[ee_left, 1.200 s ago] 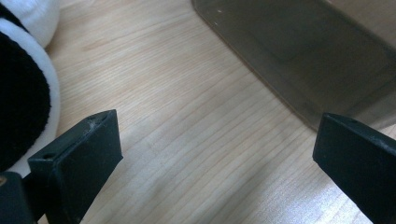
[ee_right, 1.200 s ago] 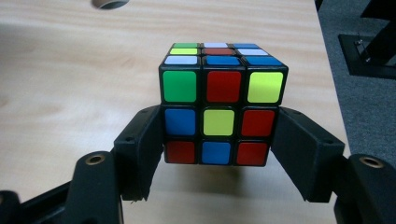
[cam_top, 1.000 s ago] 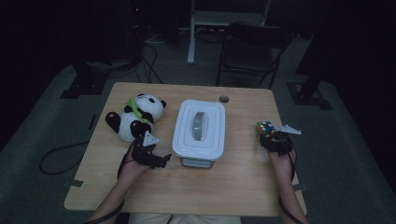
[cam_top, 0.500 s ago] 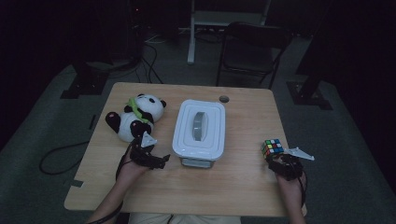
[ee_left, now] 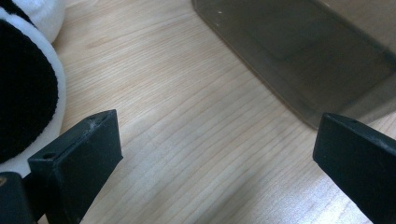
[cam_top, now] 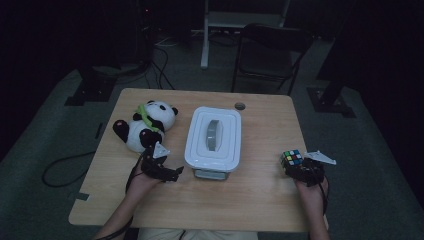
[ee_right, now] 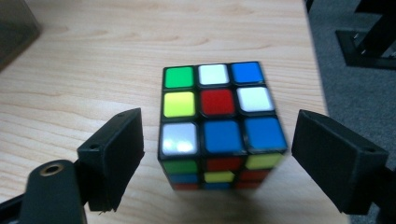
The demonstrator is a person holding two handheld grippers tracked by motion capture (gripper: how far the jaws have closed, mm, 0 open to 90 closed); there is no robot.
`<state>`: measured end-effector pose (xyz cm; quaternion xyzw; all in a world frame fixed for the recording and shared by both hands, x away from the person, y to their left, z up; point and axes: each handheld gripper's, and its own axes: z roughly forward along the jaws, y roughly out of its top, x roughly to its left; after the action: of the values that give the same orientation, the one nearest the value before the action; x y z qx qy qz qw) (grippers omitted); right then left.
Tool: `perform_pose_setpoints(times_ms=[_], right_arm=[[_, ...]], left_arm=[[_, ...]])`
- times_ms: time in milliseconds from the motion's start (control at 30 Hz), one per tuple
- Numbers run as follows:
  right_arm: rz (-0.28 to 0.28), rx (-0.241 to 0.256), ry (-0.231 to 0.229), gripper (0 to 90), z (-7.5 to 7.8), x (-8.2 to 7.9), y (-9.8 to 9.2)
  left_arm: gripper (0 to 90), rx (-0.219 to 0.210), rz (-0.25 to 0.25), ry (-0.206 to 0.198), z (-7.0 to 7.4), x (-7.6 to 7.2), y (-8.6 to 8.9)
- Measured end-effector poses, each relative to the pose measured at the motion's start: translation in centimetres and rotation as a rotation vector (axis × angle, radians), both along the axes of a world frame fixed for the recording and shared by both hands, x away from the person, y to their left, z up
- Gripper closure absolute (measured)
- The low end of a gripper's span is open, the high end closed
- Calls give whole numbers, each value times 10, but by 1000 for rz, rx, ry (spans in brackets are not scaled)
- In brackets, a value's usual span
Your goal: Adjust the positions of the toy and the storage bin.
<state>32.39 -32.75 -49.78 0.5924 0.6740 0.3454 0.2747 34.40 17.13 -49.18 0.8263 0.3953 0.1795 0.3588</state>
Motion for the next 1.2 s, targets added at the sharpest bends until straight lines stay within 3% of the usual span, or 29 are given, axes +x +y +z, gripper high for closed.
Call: perform_pose_setpoints(times_ms=[100,367,633,800,833,967,1200], right_arm=[[-4,-32,21,334,-3,5,4],[15,-1,34,339,1,-9,-1],[2,-13,35,338,-2,-30,-4],[24,5,28,323,-1,-31,-4],[30,30,3,279,5,-32,-7],[32,23,-77,242,26,-33,-6],[75,47,-159,172,59,-17,14]], left_arm=[[19,2,-2,0,0,1,1],[19,-6,15,-7,3,1,6],[19,0,20,-6,0,2,6],[19,6,20,0,-3,5,5],[19,4,21,3,-3,6,5],[19,7,31,8,-4,10,7],[19,9,41,16,-3,19,5]])
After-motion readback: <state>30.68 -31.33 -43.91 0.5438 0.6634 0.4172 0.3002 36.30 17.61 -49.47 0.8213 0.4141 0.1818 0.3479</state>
